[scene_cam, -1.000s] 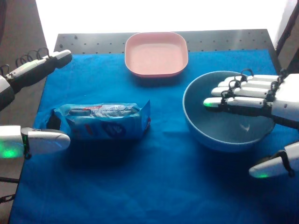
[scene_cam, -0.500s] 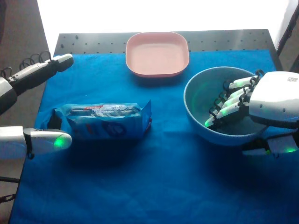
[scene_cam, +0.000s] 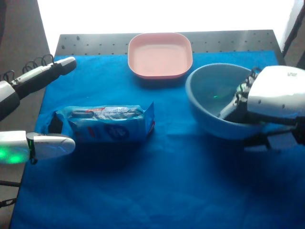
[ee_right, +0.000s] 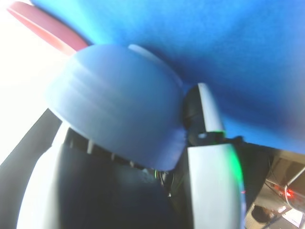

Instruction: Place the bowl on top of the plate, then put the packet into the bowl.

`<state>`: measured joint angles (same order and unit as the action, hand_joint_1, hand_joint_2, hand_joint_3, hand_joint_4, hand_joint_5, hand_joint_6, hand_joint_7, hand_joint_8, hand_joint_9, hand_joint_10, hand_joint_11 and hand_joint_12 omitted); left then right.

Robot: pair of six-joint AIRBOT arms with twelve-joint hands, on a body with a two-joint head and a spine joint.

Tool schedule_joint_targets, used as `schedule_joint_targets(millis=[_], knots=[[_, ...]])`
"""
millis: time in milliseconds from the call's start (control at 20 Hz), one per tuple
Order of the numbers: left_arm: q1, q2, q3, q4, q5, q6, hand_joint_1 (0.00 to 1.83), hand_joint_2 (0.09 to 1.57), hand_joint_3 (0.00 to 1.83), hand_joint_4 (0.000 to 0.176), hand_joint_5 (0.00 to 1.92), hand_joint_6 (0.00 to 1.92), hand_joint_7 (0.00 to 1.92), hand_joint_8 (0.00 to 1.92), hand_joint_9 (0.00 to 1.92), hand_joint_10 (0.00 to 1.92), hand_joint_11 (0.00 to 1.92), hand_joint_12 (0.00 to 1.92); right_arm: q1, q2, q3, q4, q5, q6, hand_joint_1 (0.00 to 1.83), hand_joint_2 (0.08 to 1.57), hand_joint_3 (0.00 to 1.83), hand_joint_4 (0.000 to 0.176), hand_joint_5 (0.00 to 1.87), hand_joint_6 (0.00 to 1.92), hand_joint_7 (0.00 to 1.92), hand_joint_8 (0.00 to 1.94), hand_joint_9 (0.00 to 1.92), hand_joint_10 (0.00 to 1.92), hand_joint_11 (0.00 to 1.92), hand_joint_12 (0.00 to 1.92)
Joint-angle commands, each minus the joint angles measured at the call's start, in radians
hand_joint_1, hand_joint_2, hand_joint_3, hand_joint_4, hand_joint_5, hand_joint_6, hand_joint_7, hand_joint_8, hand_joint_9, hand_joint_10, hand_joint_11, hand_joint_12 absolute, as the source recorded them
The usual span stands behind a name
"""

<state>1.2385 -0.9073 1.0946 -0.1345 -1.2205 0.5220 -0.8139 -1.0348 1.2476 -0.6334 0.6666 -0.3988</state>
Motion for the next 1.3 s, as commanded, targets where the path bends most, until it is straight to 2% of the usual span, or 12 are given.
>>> schedule_joint_targets(millis=[0,50,100,400,750,800,900,1000,1050,1100,1150,1250], knots=[[-0.008,-0.004,0.003,-0.018,-0.13,-0.01,0.68,0.91,0.0,0.063,0.08,0.0,0.04,0.0,0.03,0.0,0.09,0.04,0.015,-0.001,0.004,0.034,0.07,-0.001,1.1,1.44,0.22,0.0,1.11,1.92,1.27,1.94,1.36,1.92,1.22,1.92],[-0.007,-0.005,0.003,-0.018,-0.132,-0.011,0.68,0.92,0.0,0.052,0.09,0.0,0.05,0.0,0.04,0.01,0.1,0.04,0.018,-0.001,0.004,0.035,0.07,-0.001,0.96,1.13,0.71,0.0,0.68,1.92,1.19,1.94,1.29,1.92,1.15,1.92],[-0.006,-0.005,0.003,-0.019,-0.134,-0.012,0.67,0.92,0.0,0.042,0.1,0.0,0.06,0.0,0.05,0.01,0.12,0.05,0.023,-0.001,0.003,0.044,0.071,-0.001,0.93,1.02,0.88,0.0,0.6,1.92,1.16,1.94,1.27,1.92,1.17,1.92],[-0.001,-0.006,0.002,-0.02,-0.138,-0.015,0.66,0.93,0.0,0.052,0.11,0.01,0.06,0.0,0.05,0.01,0.09,0.04,0.047,0.002,0.006,0.088,0.142,-0.001,0.91,1.23,0.53,0.0,0.54,1.92,1.15,1.94,1.35,1.92,1.39,1.92],[0.002,-0.007,0.002,-0.02,-0.14,-0.016,0.65,0.92,0.0,0.063,0.12,0.0,0.05,0.0,0.04,0.0,0.07,0.04,0.094,0.002,0.013,0.113,0.193,-0.002,0.93,0.99,0.93,0.0,0.61,1.92,1.24,1.94,1.45,1.92,1.49,1.92],[0.002,-0.007,0.003,-0.02,-0.141,-0.017,0.63,0.93,0.0,0.064,0.11,0.0,0.05,0.0,0.03,0.0,0.06,0.04,0.11,0.001,0.018,0.113,0.193,-0.002,1.17,1.07,0.79,0.0,0.95,1.92,1.35,1.94,1.53,1.92,1.57,1.92],[0.002,-0.007,0.003,-0.021,-0.143,-0.017,0.61,0.93,0.0,0.061,0.11,0.0,0.05,0.0,0.04,0.0,0.07,0.04,0.13,-0.008,0.032,0.116,0.193,-0.002,1.16,1.18,0.54,0.0,1.01,1.92,1.36,1.94,1.52,1.92,1.57,1.92],[0.002,-0.009,0.004,-0.021,-0.143,-0.017,0.61,0.93,0.0,0.062,0.11,0.0,0.06,0.0,0.03,0.0,0.06,0.04,0.15,-0.02,0.047,0.131,0.193,-0.013,0.56,1.52,0.09,0.0,0.96,1.92,1.29,1.94,1.44,1.92,1.48,1.92],[0.002,-0.011,0.004,-0.022,-0.143,-0.017,0.62,0.93,0.0,0.053,0.12,0.0,0.06,0.0,0.03,0.0,0.06,0.04,0.162,-0.036,0.061,0.132,0.193,-0.015,0.74,1.16,0.64,0.0,0.65,1.92,1.28,1.94,1.41,1.92,1.44,1.92],[0.003,-0.011,0.005,-0.023,-0.142,-0.017,0.62,0.93,0.0,0.056,0.12,0.0,0.06,0.0,0.04,0.0,0.07,0.04,0.174,-0.061,0.085,0.132,0.192,-0.015,0.9,0.94,0.99,0.0,0.68,1.92,1.29,1.94,1.43,1.92,1.45,1.92],[0.003,-0.011,0.006,-0.023,-0.139,-0.017,0.61,0.93,0.0,0.056,0.12,0.0,0.06,0.0,0.04,0.0,0.07,0.04,0.191,-0.1,0.122,0.138,0.187,-0.015,0.94,0.91,1.04,0.0,0.68,1.92,1.32,1.94,1.45,1.92,1.47,1.92],[0.003,-0.012,0.008,-0.022,-0.139,-0.017,0.63,0.93,0.0,0.06,0.12,0.0,0.05,0.0,0.03,0.0,0.06,0.04,0.224,-0.141,0.16,0.141,0.167,-0.015,1.16,1.18,0.5,0.0,0.99,1.92,1.35,1.94,1.52,1.92,1.56,1.92]])
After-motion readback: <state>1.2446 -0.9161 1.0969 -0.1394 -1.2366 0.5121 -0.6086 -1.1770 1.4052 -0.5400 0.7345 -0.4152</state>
